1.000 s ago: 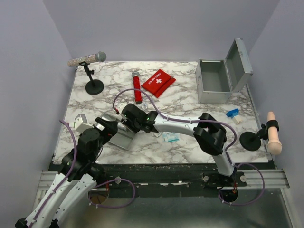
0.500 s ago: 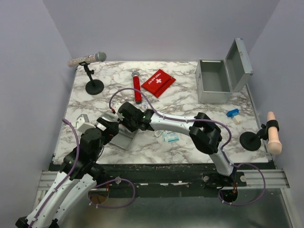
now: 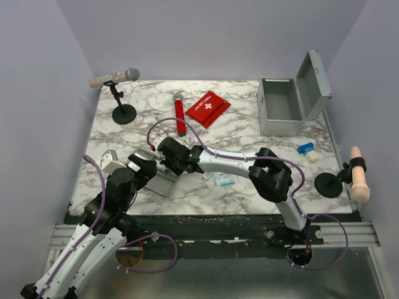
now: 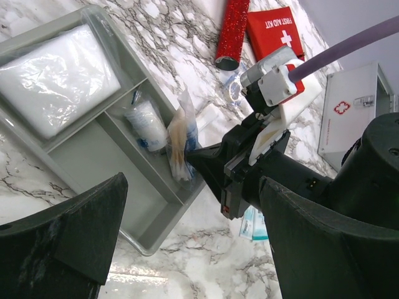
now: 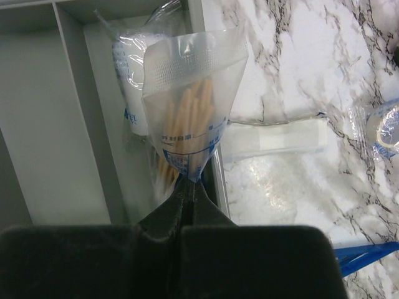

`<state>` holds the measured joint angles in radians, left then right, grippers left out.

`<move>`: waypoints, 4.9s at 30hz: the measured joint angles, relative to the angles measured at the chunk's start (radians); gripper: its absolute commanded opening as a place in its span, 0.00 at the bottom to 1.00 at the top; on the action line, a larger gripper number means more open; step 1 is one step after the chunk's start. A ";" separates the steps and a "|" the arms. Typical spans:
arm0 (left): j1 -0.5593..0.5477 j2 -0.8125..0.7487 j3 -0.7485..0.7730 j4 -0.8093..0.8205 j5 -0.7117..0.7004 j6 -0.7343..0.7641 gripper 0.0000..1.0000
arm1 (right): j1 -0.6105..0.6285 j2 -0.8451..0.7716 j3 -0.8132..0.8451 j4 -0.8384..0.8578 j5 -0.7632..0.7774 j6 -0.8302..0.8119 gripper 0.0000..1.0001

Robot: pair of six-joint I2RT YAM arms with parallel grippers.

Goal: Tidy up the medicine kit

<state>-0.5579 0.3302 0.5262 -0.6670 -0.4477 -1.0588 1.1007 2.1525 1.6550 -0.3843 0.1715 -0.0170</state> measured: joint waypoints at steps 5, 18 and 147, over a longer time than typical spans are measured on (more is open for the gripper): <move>0.000 -0.001 -0.002 0.003 0.003 0.000 0.97 | 0.000 -0.031 -0.025 -0.005 0.005 0.002 0.01; 0.000 -0.005 0.003 0.005 0.002 0.000 0.96 | 0.000 -0.227 -0.032 -0.011 -0.028 0.002 0.01; 0.005 -0.141 0.097 0.101 -0.117 0.090 0.96 | -0.114 -0.458 -0.267 0.174 -0.093 0.304 0.69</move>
<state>-0.5526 0.1894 0.6235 -0.5659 -0.5644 -0.9691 0.9863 1.6947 1.3880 -0.2100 0.0780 0.2867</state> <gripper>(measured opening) 0.958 0.693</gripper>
